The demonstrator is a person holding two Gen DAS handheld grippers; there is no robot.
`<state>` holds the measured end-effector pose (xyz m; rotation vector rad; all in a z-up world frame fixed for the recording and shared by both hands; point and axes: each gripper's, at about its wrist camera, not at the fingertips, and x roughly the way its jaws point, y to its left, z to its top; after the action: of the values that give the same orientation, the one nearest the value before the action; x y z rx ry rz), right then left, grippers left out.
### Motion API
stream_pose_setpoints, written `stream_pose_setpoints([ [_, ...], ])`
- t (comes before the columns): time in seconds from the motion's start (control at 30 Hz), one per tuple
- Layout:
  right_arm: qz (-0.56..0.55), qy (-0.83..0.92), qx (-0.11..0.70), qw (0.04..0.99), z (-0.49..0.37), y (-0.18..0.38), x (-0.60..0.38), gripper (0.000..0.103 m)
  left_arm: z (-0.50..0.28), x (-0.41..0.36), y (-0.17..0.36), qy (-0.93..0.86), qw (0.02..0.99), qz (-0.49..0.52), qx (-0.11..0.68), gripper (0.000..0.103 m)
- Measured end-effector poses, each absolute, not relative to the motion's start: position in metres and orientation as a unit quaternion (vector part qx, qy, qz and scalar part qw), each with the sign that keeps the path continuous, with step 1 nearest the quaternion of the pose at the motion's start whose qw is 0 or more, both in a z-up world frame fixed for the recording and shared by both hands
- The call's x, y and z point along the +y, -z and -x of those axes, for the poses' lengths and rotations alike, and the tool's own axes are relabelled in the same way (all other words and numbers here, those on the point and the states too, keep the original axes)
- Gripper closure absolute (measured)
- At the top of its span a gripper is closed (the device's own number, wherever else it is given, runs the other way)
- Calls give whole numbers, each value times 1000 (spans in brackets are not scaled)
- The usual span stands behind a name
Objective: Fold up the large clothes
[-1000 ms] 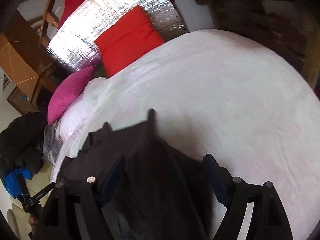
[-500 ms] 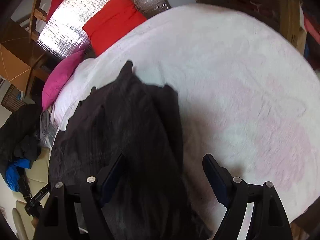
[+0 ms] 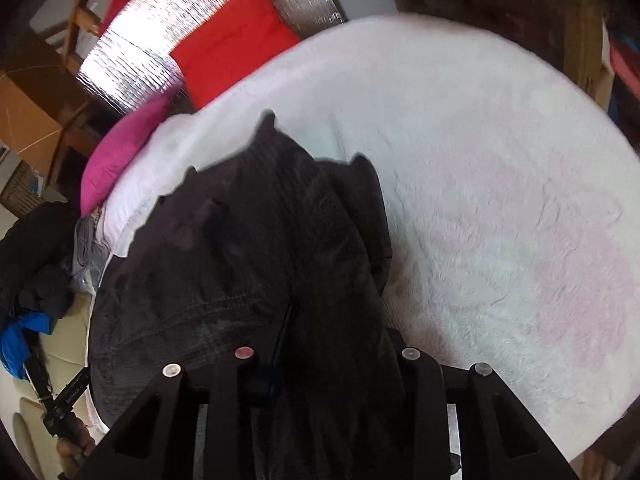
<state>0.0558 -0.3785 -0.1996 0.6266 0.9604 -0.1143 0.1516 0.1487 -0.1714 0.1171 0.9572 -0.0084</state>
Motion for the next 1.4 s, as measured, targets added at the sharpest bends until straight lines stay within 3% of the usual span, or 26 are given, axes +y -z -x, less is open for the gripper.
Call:
stream_pose_setpoints([
  [0.13, -293, 54, 451, 842, -54, 196, -378, 64, -151, 150, 172, 4, 886, -61, 459, 37],
  [0.23, -305, 60, 450, 837, -51, 193, -384, 38, -149, 149, 172, 2, 887, -65, 457, 37],
  [0.3, -323, 55, 432, 840, -48, 188, -387, 37, -150, 149, 172, 2, 887, -67, 457, 37],
  [0.4, -322, 58, 401, 856, -44, 177, -389, 24, -148, 146, 172, -2, 887, -72, 456, 36],
  [0.8, -344, 61, 444, 825, -97, 203, -391, 24, -153, 149, 173, -7, 885, -69, 460, 28],
  [0.97, -246, 89, 430, 864, -92, 188, -363, 57, -151, 169, 164, -12, 894, -13, 448, 28],
  [1.1, -245, 97, 435, 861, -91, 192, -365, 57, -159, 167, 184, -14, 876, -34, 481, 27],
  [1.23, -257, 101, 440, 854, -92, 197, -369, 47, -157, 157, 185, -18, 880, -68, 469, 26],
  [1.4, -294, 111, 406, 858, -67, 181, -376, 42, -152, 171, 174, -17, 888, -17, 458, 27],
])
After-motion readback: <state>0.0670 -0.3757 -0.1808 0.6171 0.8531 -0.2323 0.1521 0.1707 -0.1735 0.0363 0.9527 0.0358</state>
